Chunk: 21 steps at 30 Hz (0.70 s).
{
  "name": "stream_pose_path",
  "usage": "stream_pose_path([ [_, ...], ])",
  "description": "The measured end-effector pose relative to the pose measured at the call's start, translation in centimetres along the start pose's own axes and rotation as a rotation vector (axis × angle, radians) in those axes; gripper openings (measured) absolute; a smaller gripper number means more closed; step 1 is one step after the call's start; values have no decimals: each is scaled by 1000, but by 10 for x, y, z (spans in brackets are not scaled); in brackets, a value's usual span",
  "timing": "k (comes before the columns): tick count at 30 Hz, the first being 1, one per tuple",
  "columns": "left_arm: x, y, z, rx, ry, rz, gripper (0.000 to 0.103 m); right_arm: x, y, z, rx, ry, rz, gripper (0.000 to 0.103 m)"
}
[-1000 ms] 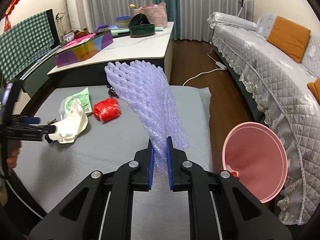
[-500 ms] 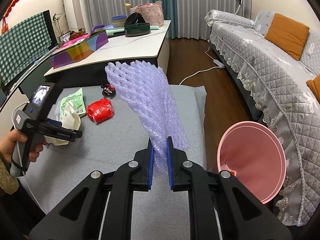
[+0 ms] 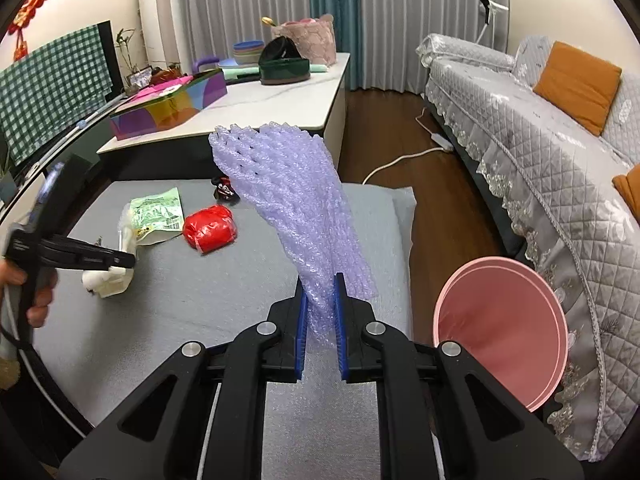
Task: Collect trash
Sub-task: 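Grasp the white foam box with the left gripper and lift it, then carry the net and foam box over the pink wastebasket and open both grippers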
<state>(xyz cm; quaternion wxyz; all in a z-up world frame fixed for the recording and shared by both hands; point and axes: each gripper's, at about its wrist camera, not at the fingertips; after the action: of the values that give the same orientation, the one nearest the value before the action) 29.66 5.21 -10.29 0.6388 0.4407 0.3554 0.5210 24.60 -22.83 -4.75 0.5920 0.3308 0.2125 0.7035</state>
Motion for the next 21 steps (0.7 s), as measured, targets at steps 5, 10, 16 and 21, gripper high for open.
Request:
stream_pose_path([
  [5, -3, 38, 0, -75, 3, -6, 1, -6, 14, 1, -23, -26, 23, 13],
  [10, -13, 70, -9, -130, -7, -4, 1, -11, 29, -2, -32, -54, 57, 13],
  [16, -41, 96, -14, -170, -60, -19, 1, -21, 53, -5, -58, -82, 71, 13],
  [21, -78, 107, -7, -197, -126, -74, 1, -38, 73, -3, -98, -121, 63, 13],
])
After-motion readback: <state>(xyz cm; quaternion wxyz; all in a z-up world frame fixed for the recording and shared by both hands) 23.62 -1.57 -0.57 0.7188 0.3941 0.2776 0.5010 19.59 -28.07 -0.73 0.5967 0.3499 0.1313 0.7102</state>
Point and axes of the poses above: each gripper's, at about its wrist camera, not at the fingertips, and y roughly against the way its jaws point, x to its left, z to its top, and after that the axes turned 15 degrees about -y, right-handed
